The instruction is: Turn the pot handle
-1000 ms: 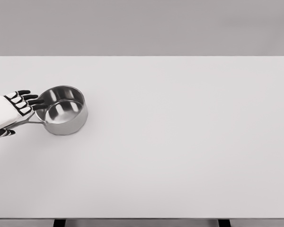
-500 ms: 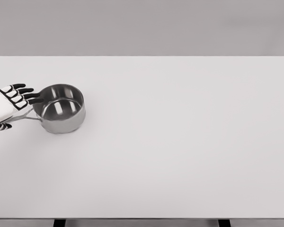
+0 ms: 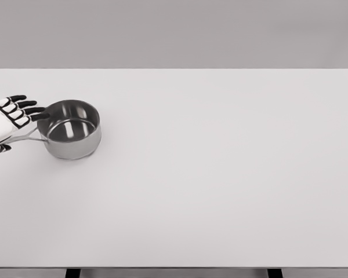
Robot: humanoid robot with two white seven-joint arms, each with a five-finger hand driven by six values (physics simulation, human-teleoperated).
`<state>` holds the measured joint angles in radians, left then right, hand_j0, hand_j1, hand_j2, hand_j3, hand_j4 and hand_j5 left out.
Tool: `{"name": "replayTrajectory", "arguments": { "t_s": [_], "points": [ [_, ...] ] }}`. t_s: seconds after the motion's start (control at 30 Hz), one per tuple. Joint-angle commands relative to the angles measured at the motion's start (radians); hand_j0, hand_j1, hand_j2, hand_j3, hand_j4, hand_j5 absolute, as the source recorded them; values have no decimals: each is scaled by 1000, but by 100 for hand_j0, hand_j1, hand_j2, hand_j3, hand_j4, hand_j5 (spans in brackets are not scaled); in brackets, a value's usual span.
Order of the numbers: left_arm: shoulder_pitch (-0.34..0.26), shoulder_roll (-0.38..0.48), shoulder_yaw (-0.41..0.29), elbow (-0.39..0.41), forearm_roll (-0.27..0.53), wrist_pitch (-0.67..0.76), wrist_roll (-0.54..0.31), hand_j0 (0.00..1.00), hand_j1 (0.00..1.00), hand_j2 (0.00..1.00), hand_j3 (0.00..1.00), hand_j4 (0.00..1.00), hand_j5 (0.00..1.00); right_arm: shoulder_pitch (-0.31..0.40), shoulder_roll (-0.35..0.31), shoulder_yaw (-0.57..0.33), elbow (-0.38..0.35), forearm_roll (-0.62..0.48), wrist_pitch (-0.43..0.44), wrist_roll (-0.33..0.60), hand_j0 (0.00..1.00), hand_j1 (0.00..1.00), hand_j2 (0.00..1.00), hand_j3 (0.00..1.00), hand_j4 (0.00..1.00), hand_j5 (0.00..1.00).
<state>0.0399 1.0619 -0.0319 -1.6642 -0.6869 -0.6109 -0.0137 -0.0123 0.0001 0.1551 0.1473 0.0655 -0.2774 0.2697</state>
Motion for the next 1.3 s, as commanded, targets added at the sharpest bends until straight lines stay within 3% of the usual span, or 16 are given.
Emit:
{"name": "replayTrajectory", "arguments": {
  "t_s": [0.0, 0.4, 1.27],
  "points": [
    [0, 0, 7, 0, 4, 0, -2, 100, 100, 100, 100, 100, 100, 0, 0, 0, 0, 0, 0, 0, 100, 100, 100, 100, 100, 100],
    [0, -16, 61, 1, -9, 0, -3, 100, 100, 100, 100, 100, 100, 0, 0, 0, 0, 0, 0, 0, 100, 100, 100, 100, 100, 100],
    [-63, -62, 57, 34, -59, 0, -17, 100, 100, 100, 100, 100, 100, 0, 0, 0, 0, 0, 0, 0, 100, 100, 100, 100, 100, 100]
  ]
}}
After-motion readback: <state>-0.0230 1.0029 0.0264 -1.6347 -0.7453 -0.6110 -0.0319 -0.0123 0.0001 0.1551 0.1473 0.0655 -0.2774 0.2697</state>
